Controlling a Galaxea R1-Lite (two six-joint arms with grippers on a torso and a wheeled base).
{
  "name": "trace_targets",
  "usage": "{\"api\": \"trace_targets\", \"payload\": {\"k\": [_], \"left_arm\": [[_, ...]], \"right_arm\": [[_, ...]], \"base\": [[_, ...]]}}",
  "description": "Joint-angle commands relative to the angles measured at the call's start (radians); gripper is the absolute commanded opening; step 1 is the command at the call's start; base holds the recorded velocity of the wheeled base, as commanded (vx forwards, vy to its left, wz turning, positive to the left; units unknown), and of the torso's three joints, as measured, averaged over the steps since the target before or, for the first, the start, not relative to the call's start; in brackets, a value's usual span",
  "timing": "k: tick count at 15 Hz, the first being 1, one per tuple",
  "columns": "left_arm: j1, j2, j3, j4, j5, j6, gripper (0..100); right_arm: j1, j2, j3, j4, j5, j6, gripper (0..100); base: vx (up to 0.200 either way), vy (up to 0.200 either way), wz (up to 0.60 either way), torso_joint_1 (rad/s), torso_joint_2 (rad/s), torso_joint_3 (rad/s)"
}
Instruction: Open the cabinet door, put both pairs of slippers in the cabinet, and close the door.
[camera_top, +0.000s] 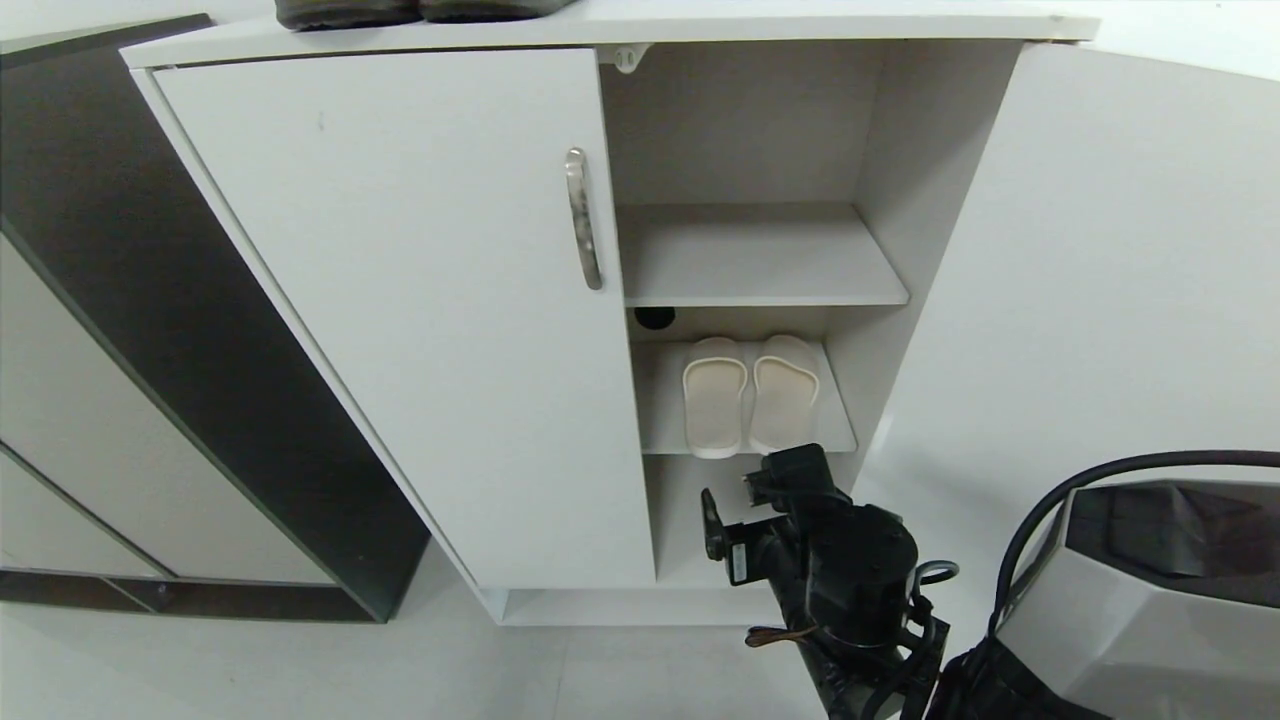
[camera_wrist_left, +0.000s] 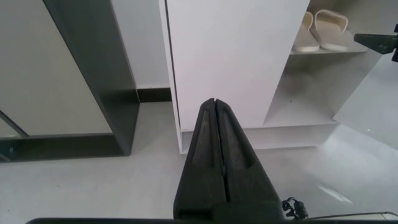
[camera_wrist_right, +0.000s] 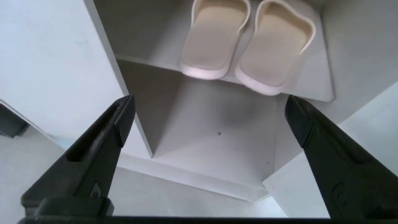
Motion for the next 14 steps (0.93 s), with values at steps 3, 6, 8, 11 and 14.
{"api": "trace_targets", "payload": {"k": [3, 6, 8, 11, 14], "left_arm": [[0.000, 0.002, 0.000, 0.000, 0.000, 0.000, 0], [0.000, 0.002, 0.000, 0.000, 0.000, 0.000, 0], [0.000, 0.002, 0.000, 0.000, 0.000, 0.000, 0], [0.000, 0.002, 0.000, 0.000, 0.001, -0.002, 0], [0.000, 0.002, 0.000, 0.000, 0.003, -0.007, 0]], "right_arm": [[-0.003, 0.004, -0.002, 0.000, 0.000, 0.000, 100], [-0.008, 0.004, 0.000, 0.001, 0.000, -0.001, 100], [-0.024, -0.009, 0.017, 0.001, 0.020, -0.001, 100], [-0.023, -0.137, 0.104, 0.047, 0.143, -0.001, 100], [-0.023, -0.148, 0.129, 0.060, 0.178, -0.001, 100]], "base": [[0.000, 0.000, 0.00, 0.001, 0.00, 0.185], [0.000, 0.000, 0.00, -0.001, 0.00, 0.196], [0.000, 0.000, 0.00, 0.002, 0.00, 0.210], [0.000, 0.000, 0.00, 0.003, 0.00, 0.078], [0.000, 0.000, 0.00, 0.000, 0.00, 0.000]]}}
